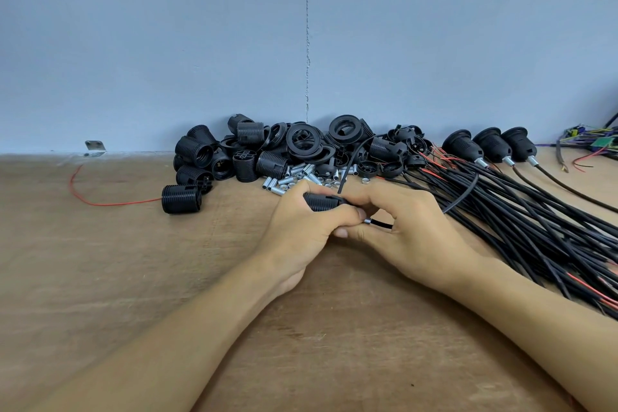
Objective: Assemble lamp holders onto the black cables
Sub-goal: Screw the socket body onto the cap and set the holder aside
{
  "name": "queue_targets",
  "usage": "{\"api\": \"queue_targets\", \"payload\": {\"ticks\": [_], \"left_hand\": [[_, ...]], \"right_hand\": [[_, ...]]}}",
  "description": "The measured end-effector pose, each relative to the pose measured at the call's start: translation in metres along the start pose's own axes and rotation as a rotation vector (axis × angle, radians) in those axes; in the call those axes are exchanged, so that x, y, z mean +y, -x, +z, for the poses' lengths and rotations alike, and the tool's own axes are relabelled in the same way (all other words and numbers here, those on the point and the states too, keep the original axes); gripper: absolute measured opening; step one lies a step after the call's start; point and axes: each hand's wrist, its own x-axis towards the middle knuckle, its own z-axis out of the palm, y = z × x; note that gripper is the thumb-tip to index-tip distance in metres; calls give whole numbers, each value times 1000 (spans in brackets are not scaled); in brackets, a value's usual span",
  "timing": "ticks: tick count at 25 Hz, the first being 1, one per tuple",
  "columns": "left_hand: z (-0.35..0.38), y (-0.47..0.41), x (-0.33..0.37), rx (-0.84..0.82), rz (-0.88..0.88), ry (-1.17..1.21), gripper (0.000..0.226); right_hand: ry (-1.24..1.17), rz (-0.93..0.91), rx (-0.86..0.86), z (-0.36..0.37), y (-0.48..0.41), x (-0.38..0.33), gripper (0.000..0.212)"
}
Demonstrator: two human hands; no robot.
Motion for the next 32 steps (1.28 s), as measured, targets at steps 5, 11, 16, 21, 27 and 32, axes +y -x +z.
{"api": "queue_targets", "payload": {"ticks": [5, 11, 16, 21, 27, 32], "left_hand": [[-3, -1, 0, -37, -13, -42, 60], [-2, 1, 1, -39, 7, -56, 50], [2, -2, 0, -2, -12, 5, 44], [-1, -3, 1, 26, 124, -406, 38], [-14, -5, 2, 92, 251, -707, 31], [-10, -9, -5, 124, 371, -796, 27]], "right_hand": [[61, -82, -59, -1, -1, 0, 43], [36, -68, -56, -1, -1, -2, 47], [45, -10, -6, -1, -3, 1, 37], [149, 46, -108, -7, -4, 15, 44], [111, 151, -139, -10, -5, 30, 31], [94, 205, -25, -1, -9, 25, 20]]}}
